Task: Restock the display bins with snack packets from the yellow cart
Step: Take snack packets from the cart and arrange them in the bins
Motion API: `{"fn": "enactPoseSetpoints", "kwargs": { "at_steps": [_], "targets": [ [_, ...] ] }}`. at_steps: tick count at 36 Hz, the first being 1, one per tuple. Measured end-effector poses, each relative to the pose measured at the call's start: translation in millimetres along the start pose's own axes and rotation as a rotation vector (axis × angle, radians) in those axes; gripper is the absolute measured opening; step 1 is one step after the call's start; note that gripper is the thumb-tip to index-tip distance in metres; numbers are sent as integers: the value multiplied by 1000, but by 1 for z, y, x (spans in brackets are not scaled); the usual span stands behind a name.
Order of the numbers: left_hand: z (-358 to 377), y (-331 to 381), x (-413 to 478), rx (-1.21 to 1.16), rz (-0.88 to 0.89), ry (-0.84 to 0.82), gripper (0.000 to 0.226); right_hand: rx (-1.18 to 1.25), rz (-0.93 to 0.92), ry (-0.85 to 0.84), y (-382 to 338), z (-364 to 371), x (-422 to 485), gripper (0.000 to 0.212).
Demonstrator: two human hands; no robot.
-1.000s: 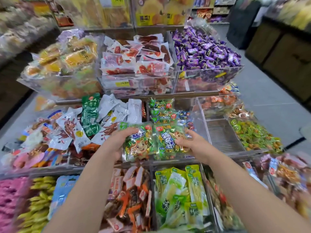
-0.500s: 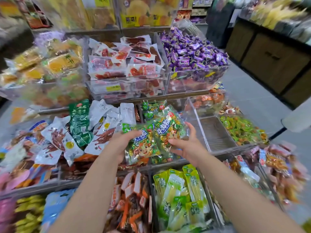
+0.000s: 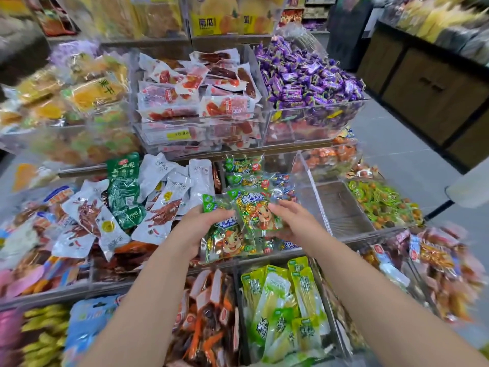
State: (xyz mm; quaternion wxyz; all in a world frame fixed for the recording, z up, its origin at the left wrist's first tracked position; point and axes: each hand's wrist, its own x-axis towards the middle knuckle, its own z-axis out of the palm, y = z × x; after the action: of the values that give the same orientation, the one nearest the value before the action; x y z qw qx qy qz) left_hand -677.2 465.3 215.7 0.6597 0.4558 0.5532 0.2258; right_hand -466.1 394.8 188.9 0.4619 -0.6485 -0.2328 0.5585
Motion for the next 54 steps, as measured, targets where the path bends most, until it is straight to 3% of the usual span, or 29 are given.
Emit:
{"fn": "enactPoseSetpoints", "kwargs": {
  "at_steps": [4,10,13,16,18,21,24,26,31,34,37,38,40,43,46,50,54],
  "targets": [
    [0,1,2,4,-1,6,113,-3,59,-143,3,-2,8,18],
    [-9,4,6,-83,79,158,100,-19,19,-123,6,-20,15,52],
    [-22,8,9,-201,150,290,78,-71,-5,-83,14,-35,17,44],
    [-33,12,8,-286,198,384,78,-346,-28,-41,24,-39,21,42],
    [-38,12,8,-308,224,400,71,-406,-51,-38,29,-33,26,46],
    [-42,10,5,-300,206,419,90,-359,-149,-27,33,-15,34,34],
    [-43,4,4,-285,187,426,90,-302,-193,61,38,0,46,38],
    [-43,0,3,-270,161,411,93,-406,-170,83,40,6,53,37],
    [-43,-3,2,-252,131,373,104,-634,-5,-6,35,15,65,71],
    [-43,-1,2,-240,132,372,103,-596,-76,164,34,20,71,99],
    [-45,0,3,-240,150,359,72,-509,-183,225,34,22,69,121],
    [-45,1,3,-232,152,353,52,-513,-216,207,34,21,68,122],
    [-44,2,4,-220,144,335,36,-556,-289,169,36,19,66,120],
    [-40,3,6,-218,149,301,42,-637,-402,133,39,14,61,118],
    [-36,1,8,-209,171,286,40,-836,-455,81,40,10,59,129],
    [-34,-4,13,-183,142,295,100,-1281,-631,177,37,8,65,127],
    [-37,-8,16,-137,116,287,108,-1573,-701,135,26,11,76,120]
  ]
}}
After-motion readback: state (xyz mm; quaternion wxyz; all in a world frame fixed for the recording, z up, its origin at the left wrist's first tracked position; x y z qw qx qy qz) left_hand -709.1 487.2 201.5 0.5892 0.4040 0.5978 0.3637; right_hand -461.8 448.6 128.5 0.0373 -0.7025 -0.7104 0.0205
